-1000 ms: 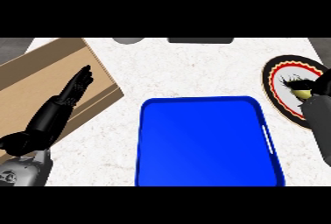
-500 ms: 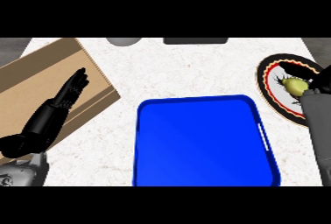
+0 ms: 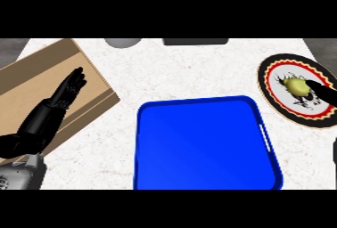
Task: Pick the lemon from the tray and place it in the plate
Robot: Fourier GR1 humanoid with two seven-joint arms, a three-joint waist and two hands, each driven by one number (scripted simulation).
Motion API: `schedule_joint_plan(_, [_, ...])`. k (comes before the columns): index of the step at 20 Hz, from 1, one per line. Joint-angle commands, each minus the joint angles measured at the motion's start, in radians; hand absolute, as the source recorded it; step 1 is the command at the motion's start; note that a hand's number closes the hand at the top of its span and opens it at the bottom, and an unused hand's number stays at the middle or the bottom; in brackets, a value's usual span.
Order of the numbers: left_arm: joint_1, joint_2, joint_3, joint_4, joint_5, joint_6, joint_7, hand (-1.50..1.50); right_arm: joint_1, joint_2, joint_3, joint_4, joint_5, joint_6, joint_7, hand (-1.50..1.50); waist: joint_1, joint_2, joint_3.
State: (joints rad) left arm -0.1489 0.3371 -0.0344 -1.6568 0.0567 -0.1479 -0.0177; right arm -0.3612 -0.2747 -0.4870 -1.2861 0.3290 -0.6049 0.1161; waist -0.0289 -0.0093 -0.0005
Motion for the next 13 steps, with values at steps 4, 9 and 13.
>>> schedule_joint_plan(4, [-0.008,-0.077,-0.048,0.018,-0.08,0.045,-0.009,0.0,0.303,0.031,0.029,-0.442,-0.047,0.115,0.141,-1.5,0.011,0.006,0.0])
schedule_joint_plan(9, [0.025,-0.04,0.015,-0.005,-0.036,-0.039,-0.022,0.0,0.461,0.042,-0.009,-0.556,-0.097,0.179,0.095,-1.5,0.02,0.007,0.0])
schedule_joint_plan(13, [-0.027,-0.056,0.034,-0.049,-0.041,-0.051,0.076,0.0,0.404,0.028,0.002,-0.524,-0.089,0.196,0.11,-1.5,0.027,0.009,0.001])
